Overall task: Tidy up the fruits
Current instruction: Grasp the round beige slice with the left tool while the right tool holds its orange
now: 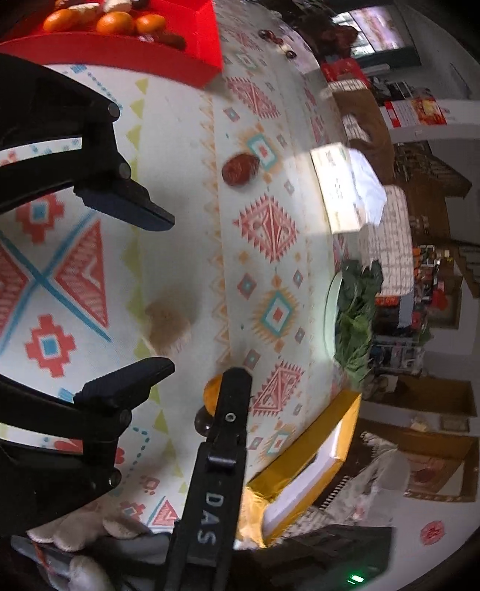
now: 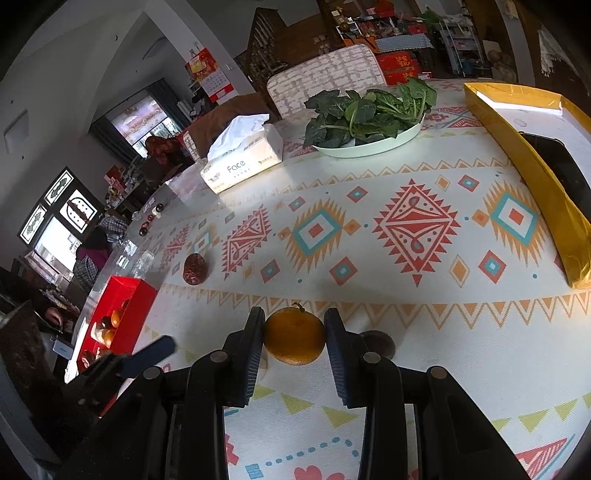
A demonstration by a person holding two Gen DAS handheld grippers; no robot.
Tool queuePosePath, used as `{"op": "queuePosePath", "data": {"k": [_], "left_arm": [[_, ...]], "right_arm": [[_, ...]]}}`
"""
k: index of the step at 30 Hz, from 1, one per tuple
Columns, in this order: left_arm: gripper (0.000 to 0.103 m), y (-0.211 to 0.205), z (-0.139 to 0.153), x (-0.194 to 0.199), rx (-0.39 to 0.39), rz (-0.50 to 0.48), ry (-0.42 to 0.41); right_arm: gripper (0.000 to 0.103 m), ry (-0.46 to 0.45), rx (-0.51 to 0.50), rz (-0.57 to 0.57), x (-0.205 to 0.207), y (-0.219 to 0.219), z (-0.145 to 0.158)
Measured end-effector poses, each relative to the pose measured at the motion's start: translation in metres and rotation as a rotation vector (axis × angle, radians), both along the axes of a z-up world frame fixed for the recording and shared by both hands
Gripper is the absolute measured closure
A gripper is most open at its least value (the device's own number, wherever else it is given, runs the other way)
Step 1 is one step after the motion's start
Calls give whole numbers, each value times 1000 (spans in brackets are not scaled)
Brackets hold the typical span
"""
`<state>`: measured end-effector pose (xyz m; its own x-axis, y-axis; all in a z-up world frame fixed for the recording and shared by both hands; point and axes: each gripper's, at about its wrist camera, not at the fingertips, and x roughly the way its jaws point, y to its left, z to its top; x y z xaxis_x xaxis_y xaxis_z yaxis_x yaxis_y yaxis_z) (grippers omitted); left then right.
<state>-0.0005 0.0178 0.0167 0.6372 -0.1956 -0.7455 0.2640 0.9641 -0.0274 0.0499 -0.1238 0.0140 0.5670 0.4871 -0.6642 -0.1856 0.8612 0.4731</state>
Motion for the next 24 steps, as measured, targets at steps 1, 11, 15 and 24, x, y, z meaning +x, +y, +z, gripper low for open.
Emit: {"op": "queuePosePath", "data": {"k": [1, 11, 15, 24], "left_arm": [[33, -3, -1, 2, 6, -5, 2], [73, -19, -9, 8, 35, -39, 26], [74, -6, 0, 0, 5, -4, 3], [74, 49, 23, -32, -84, 105, -40]], "right_arm": [[67, 0, 3, -2, 0, -1, 0], [67, -3, 7, -1, 0, -1, 2], [67, 0, 8, 4, 0, -1, 1], [67, -15, -7, 20, -3, 7, -2]]}}
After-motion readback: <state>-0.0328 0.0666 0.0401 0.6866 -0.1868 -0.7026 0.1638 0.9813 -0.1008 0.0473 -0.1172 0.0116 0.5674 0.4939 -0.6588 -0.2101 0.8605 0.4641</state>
